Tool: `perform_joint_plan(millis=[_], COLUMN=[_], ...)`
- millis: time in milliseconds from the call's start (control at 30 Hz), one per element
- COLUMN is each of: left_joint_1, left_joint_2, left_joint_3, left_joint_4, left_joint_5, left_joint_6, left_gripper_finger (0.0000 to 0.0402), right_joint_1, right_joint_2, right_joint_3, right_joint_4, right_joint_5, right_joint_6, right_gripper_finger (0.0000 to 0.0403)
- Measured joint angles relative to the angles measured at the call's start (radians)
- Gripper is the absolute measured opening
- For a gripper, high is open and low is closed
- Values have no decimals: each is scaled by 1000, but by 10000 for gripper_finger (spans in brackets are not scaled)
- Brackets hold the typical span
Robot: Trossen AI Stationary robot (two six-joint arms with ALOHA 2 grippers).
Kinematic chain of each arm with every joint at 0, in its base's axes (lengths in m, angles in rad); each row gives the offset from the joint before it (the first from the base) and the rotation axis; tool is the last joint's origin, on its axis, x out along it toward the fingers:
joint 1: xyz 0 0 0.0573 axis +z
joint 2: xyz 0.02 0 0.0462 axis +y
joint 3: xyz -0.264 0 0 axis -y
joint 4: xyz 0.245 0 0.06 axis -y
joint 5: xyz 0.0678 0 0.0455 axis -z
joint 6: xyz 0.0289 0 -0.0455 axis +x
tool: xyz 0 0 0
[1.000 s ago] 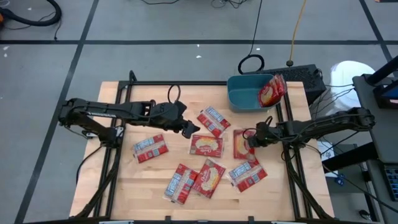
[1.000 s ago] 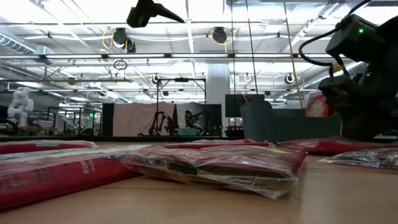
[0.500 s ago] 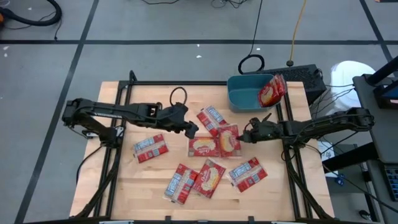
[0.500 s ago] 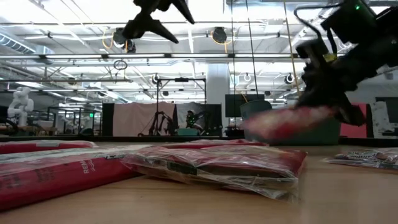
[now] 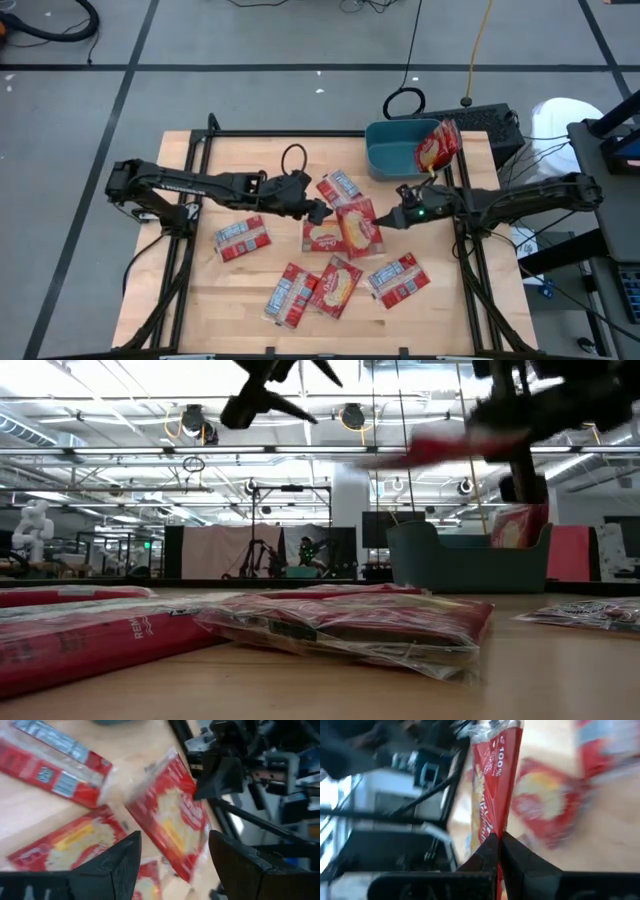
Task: Sort popcorn bags into baskets
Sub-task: Put the popcorn bag into the blue bin
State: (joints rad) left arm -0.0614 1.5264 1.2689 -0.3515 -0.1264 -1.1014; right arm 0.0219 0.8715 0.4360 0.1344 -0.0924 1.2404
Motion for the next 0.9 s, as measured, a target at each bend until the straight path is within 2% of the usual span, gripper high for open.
perform_joint_plan(millis=[233, 367, 533, 667, 767, 900], left_joint_1=[15, 32, 42, 49, 56, 59], left_joint_2=[-12, 11, 35, 64, 85, 133], left_joint_3=[1, 0, 2, 0, -3, -2], left_joint_4=[149, 236, 352, 363, 365, 488], left_joint_5=[45, 125, 141, 141, 186, 316], left_joint_6=[114, 156, 191, 192, 206, 202], left_gripper_finger=[235, 253, 319, 366, 376, 362], right_joint_1=[0, 0, -1, 0, 0, -2], right_joint_2=[26, 38, 45, 47, 47, 50], right_joint_3=[276, 391, 470, 485, 485, 485], right_joint_4=[-386, -505, -540, -535, -539, -533], right_joint_5=[-144, -148, -187, -227, -225, -191], right_joint_6=[-179, -245, -287, -306, -311, -330], right_gripper_finger=[0, 0, 0, 0, 0, 0])
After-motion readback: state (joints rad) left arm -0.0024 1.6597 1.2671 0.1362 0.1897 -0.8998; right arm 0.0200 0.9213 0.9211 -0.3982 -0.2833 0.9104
